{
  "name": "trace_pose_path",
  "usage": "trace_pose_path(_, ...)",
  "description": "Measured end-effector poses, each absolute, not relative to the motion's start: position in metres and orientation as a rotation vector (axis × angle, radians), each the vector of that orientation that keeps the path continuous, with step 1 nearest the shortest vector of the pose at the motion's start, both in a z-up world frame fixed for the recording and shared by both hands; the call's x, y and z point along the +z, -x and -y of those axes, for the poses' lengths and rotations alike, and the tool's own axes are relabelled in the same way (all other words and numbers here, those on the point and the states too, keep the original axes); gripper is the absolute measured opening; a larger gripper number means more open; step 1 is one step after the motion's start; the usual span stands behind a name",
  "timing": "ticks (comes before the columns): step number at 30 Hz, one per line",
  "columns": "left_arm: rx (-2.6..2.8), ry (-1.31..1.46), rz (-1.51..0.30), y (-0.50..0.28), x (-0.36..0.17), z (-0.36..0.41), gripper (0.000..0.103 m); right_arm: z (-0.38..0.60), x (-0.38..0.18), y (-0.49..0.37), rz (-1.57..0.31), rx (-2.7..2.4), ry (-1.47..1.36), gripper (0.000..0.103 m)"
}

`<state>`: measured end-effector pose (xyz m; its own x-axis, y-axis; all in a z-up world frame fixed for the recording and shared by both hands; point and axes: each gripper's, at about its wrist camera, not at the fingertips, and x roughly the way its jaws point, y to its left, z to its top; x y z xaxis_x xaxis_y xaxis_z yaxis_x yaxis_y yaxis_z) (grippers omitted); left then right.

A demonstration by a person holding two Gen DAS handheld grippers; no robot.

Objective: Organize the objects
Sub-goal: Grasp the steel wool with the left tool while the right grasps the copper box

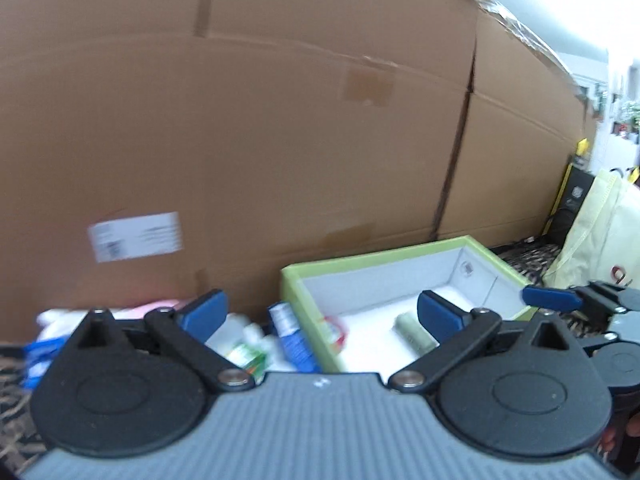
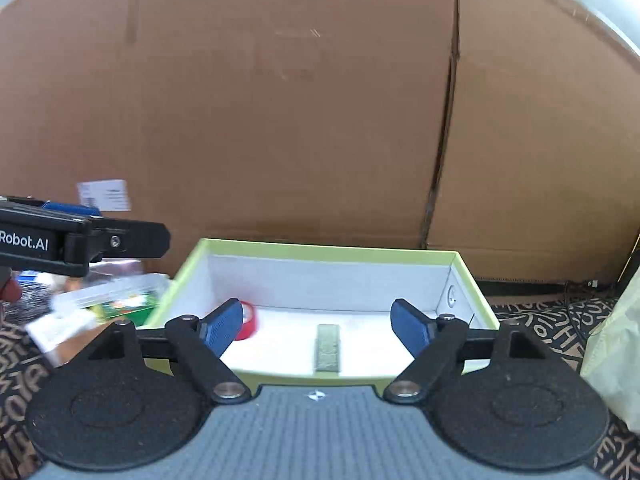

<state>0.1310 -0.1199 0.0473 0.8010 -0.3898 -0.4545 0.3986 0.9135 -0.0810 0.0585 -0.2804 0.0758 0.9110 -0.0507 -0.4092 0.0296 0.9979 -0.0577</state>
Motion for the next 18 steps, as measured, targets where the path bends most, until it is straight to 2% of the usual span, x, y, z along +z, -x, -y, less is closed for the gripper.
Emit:
trace_pose_path(5,-0.318,-0.026,-0.492,-0.088,0.032,0.076,0.103,0.256,0.063,-0.028,-0.409,0.015,0.012,0.084)
trace_pose_path(13,-0.222,0.099,-0.631,-0.063,-0.009,-0.002,0.103,0.212,0.016,-0.026,-0.495,0.128,-0.096,0.084)
trace_pose_path(18,-0.154,0.122,-0.635,-0.052,-0.019,-0.041,0.103,0.175,0.006,-0.038,-0.507,0.16,-0.067,0.084)
